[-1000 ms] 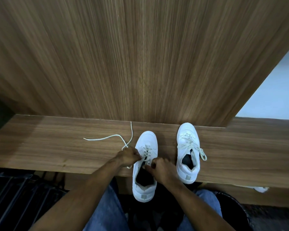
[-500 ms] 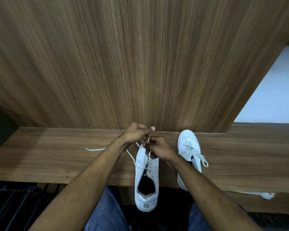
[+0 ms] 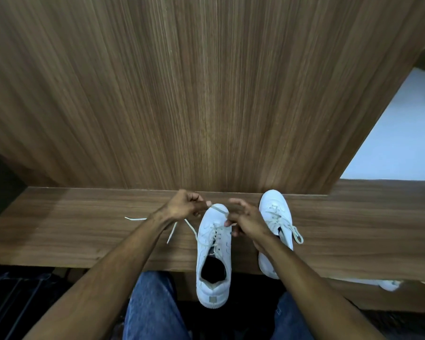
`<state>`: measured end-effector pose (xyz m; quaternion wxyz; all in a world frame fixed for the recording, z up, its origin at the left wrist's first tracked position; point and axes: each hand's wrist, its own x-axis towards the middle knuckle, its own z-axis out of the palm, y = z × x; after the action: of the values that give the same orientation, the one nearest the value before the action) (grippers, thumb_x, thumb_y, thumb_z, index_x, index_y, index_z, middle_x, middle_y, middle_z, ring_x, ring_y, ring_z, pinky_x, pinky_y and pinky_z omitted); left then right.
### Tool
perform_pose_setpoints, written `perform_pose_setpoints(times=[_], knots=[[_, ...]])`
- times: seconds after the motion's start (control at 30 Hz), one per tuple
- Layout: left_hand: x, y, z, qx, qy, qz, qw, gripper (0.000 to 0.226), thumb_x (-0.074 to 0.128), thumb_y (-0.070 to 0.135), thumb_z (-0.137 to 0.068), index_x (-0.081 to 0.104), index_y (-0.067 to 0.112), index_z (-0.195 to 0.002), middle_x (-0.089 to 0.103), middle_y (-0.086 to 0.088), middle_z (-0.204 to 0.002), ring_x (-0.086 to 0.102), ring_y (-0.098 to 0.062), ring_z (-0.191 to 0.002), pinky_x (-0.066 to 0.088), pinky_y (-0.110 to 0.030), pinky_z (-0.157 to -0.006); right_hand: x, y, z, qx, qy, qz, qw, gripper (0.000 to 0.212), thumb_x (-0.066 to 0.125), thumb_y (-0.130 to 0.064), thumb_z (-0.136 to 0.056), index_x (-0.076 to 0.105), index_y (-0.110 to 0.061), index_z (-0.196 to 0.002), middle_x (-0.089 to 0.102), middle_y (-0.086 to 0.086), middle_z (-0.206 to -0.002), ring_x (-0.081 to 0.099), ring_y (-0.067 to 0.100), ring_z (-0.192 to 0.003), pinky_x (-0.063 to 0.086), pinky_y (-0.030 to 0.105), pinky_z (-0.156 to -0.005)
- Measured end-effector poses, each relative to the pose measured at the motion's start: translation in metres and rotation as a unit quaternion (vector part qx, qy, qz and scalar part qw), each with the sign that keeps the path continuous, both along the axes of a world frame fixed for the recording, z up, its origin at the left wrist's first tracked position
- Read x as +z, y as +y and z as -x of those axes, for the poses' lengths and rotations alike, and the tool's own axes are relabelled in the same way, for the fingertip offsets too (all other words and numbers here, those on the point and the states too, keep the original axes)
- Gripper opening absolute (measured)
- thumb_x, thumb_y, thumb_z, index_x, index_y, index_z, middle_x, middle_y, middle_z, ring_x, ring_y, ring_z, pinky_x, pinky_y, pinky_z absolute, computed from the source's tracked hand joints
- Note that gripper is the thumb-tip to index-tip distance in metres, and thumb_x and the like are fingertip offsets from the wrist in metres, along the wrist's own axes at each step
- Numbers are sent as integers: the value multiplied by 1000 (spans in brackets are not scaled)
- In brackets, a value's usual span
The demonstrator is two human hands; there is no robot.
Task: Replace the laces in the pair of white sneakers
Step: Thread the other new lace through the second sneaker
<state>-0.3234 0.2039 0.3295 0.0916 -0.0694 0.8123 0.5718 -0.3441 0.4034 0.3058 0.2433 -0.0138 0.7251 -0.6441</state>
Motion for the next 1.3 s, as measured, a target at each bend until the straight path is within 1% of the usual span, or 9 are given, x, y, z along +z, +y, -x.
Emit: perform_pose_setpoints(times=[0.1, 0.17, 0.23, 0.47, 0.67, 0.9, 1.03, 1.17, 1.3], knots=[[-4, 15, 1, -29, 4, 17, 999, 18, 70, 19, -87, 66, 8, -73, 62, 10, -55, 55, -1, -52, 44, -14, -55, 3, -15, 2, 105, 92, -66, 988, 9, 60, -8, -92, 64, -15, -97, 66, 10, -70, 61, 23, -53, 49, 25, -49], [-7, 16, 1, -15, 3, 19, 1000, 18, 70, 20, -87, 68, 5, -76, 66, -1, -64, 59, -7, -58, 48, -21, -59, -1, -15, 7, 102, 144, -114, 978, 19, 59, -15, -94, 64, -15, -76, 65, 5, -64, 62, 22, -51, 49, 29, -54], [-13, 9, 0, 9, 1, 22, 1000, 17, 69, 18, -88, 68, 7, -76, 63, -9, -66, 57, -9, -56, 48, -23, -57, -3, -5, 10, 55, 119, -97, 987, 22, 59, -14, -95, 62, -13, -73, 62, 7, -64, 58, 17, -44, 47, 29, -51], [-41, -19, -14, 146, 3, 21, 989, 22, 71, 14, -85, 62, 8, -65, 57, 9, -48, 44, 3, -42, 35, -12, -51, -19, 32, 17, -97, -17, -58, 993, 11, 59, -11, -93, 62, -7, -83, 64, 11, -67, 55, 14, -39, 51, 24, -45], [-45, -20, -13, 329, -10, -196, 924, 21, 79, 19, -77, 59, 14, -76, 60, -4, -69, 53, -8, -55, 44, -18, -50, -29, 33, 14, -121, -40, -68, 989, 7, 59, -9, -90, 63, -7, -84, 65, 12, -70, 54, 17, -39, 48, 23, -41], [-36, -17, -2, 391, 46, -330, 858, 20, 72, 10, -83, 56, 20, -77, 73, 3, -77, 71, -9, -69, 53, -19, -57, -44, 17, 1, -57, -3, -105, 993, 11, 58, -11, -91, 65, -15, -84, 69, 4, -75, 55, 13, -47, 45, 25, -46], [-44, -19, 3, 339, 178, -136, 914, 27, 64, -12, -80, 63, 13, -72, 67, 0, -67, 63, -4, -57, 52, -24, -63, -54, 9, -15, 34, 117, -192, 974, 35, 66, -15, -84, 54, -19, -117, 61, -10, -76, 62, 13, -82, 53, 38, -81], [-72, -18, -8, 155, 133, 132, 970, 11, 71, 13, -82, 76, 23, -84, 70, 15, -69, 64, -6, -68, 52, -26, -70, -62, 6, -39, 118, 169, -300, 931, 43, 68, -41, -77, 37, -32, -106, 57, -12, -83, 59, 15, -84, 40, 28, -69], [-84, 0, -24, -17, 86, 201, 976, 16, 63, 33, -90, 75, 23, -91, 71, 9, -77, 63, -4, -71, 53, -31, -72, -71, 1, -46, 156, 201, -355, 900, 46, 65, -50, -75, 35, -27, -102, 62, -1, -101, 62, 28, -93, 44, 34, -70]])
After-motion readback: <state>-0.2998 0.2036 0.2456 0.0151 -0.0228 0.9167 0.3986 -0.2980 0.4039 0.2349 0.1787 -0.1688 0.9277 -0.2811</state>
